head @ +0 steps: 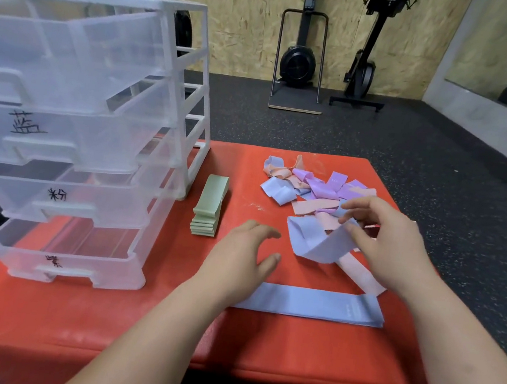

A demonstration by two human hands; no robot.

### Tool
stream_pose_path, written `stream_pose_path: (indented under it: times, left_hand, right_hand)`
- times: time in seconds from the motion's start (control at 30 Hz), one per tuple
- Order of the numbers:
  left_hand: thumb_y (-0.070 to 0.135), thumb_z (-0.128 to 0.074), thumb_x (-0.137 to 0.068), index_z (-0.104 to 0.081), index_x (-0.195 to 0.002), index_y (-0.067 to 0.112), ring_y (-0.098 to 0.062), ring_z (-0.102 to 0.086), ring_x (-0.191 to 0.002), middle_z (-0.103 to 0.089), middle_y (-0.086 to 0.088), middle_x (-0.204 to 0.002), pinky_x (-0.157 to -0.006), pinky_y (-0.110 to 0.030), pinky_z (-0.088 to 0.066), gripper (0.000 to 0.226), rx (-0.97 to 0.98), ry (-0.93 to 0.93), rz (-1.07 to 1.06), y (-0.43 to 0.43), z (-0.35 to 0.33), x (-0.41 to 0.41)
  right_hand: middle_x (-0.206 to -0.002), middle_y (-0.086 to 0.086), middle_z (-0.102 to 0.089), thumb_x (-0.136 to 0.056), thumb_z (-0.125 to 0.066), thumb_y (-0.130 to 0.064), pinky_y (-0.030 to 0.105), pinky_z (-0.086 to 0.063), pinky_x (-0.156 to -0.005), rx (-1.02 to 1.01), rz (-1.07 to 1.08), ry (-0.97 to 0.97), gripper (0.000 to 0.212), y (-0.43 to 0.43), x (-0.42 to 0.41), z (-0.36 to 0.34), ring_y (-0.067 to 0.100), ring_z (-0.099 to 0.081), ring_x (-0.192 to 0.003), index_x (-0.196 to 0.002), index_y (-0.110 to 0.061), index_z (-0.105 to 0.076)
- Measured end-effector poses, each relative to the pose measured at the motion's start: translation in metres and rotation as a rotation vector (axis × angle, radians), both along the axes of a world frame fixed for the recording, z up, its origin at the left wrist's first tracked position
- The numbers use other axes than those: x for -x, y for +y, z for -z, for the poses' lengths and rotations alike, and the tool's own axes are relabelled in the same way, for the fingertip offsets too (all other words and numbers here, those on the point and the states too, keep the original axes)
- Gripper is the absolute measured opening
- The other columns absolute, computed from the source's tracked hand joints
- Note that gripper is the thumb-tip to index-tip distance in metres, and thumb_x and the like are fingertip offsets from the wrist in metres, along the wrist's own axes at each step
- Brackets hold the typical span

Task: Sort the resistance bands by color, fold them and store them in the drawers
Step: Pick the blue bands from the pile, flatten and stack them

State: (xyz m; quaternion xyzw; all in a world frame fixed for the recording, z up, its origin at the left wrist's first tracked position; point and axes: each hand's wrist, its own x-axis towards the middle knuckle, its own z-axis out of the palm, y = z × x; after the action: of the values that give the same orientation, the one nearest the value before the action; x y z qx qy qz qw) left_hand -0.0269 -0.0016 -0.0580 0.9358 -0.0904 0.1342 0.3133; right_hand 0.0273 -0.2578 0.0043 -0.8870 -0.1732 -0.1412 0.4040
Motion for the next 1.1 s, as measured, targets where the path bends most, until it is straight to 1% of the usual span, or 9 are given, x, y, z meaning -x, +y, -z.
stream_pose_path:
  times: [0.13, 0.23, 0.37, 0.43, 0.53, 0.63, 0.77, 0.97, 1.1]
  left_hand:
    - [0.044, -0.071, -0.098, -0.050, -0.153, 0.033, -0.006, -0.045, -0.140, -0.053, 0.016, -0.152, -0.116, -0.029, -0.040, 0.060, 0.127, -0.048, 0.094, -0.017, -0.009, -0.001]
    - [0.041, -0.072, -0.098, -0.049, -0.152, 0.036, 0.000, -0.042, -0.144, -0.052, 0.022, -0.153, -0.118, -0.023, -0.034, 0.058, 0.236, -0.032, 0.150, -0.032, -0.015, -0.006]
    - [0.034, -0.068, -0.099, -0.073, -0.111, 0.031, -0.005, -0.070, -0.105, -0.077, 0.016, -0.107, -0.096, -0.042, -0.056, 0.014, 0.327, 0.075, 0.167, -0.037, -0.009, -0.021]
    - [0.034, -0.070, -0.097, -0.073, -0.094, 0.026, -0.014, -0.071, -0.088, -0.076, 0.009, -0.088, -0.084, -0.047, -0.057, 0.010, 0.323, 0.097, 0.159, -0.038, -0.004, -0.025]
    - [0.036, -0.074, -0.093, -0.066, -0.079, 0.031, -0.016, -0.066, -0.076, -0.071, 0.008, -0.076, -0.075, -0.045, -0.056, 0.017, 0.328, 0.095, 0.139, -0.038, 0.001, -0.031]
    - [0.042, -0.073, -0.086, -0.067, -0.084, 0.028, -0.022, -0.072, -0.082, -0.074, 0.004, -0.081, -0.078, -0.050, -0.058, 0.015, 0.334, 0.115, 0.143, -0.034, 0.006, -0.037]
    - [0.037, -0.071, -0.083, -0.070, -0.092, 0.028, -0.017, -0.072, -0.088, -0.076, 0.011, -0.087, -0.082, -0.049, -0.057, 0.013, 0.245, 0.138, 0.127, -0.024, 0.013, -0.040]
    - [0.029, -0.075, -0.089, -0.052, -0.078, 0.022, -0.018, -0.048, -0.066, -0.055, 0.003, -0.068, -0.060, -0.039, -0.039, 0.027, -0.003, 0.071, -0.015, -0.001, 0.009, -0.034]
    - [0.030, -0.079, -0.088, -0.060, -0.083, 0.028, -0.013, -0.057, -0.065, -0.059, 0.006, -0.070, -0.059, -0.035, -0.044, 0.020, -0.010, 0.113, -0.041, 0.016, 0.000, -0.025]
  right_hand:
    - [-0.102, -0.015, -0.076, -0.092, -0.074, -0.003, 0.014, -0.053, -0.080, -0.130, -0.142, -0.025, 0.032, 0.009, 0.017, -0.010, 0.007, -0.071, -0.096, -0.111, -0.027, -0.071]
    - [-0.104, -0.010, -0.076, -0.089, -0.078, -0.003, 0.022, -0.057, -0.083, -0.205, -0.219, -0.004, 0.034, 0.018, 0.027, -0.013, 0.013, -0.072, -0.098, -0.112, -0.026, -0.072]
    - [-0.107, -0.008, -0.076, -0.086, -0.081, -0.004, 0.026, -0.060, -0.084, -0.275, -0.247, 0.079, 0.038, 0.026, 0.030, -0.005, 0.013, -0.072, -0.099, -0.114, -0.028, -0.072]
    - [-0.104, -0.012, -0.075, -0.085, -0.083, -0.008, 0.021, -0.058, -0.082, -0.177, -0.172, 0.055, 0.041, 0.024, 0.025, 0.002, 0.007, -0.071, -0.096, -0.112, -0.036, -0.071]
    - [-0.090, -0.016, -0.075, -0.084, -0.084, -0.016, 0.020, -0.055, -0.075, 0.005, -0.086, 0.077, 0.029, 0.018, 0.015, 0.010, 0.002, -0.070, -0.083, -0.100, -0.038, -0.072]
    - [-0.084, -0.019, -0.075, -0.086, -0.079, -0.011, 0.015, -0.050, -0.071, 0.014, -0.116, 0.062, 0.024, 0.017, 0.013, 0.008, 0.003, -0.069, -0.077, -0.089, -0.034, -0.076]
    - [-0.085, -0.014, -0.076, -0.090, -0.075, -0.007, 0.018, -0.053, -0.071, -0.210, -0.113, -0.030, 0.020, 0.021, 0.013, -0.008, 0.004, -0.070, -0.077, -0.096, -0.025, -0.079]
    - [-0.089, -0.001, -0.077, -0.094, -0.070, -0.004, 0.028, -0.060, -0.075, -0.515, 0.050, -0.080, 0.017, -0.001, 0.006, -0.013, 0.017, -0.076, -0.079, -0.099, -0.019, -0.077]
    - [-0.094, 0.006, -0.078, -0.096, -0.071, -0.010, 0.034, -0.063, -0.080, -0.658, 0.161, 0.019, 0.011, -0.028, 0.000, 0.001, 0.020, -0.077, -0.085, -0.101, -0.019, -0.076]
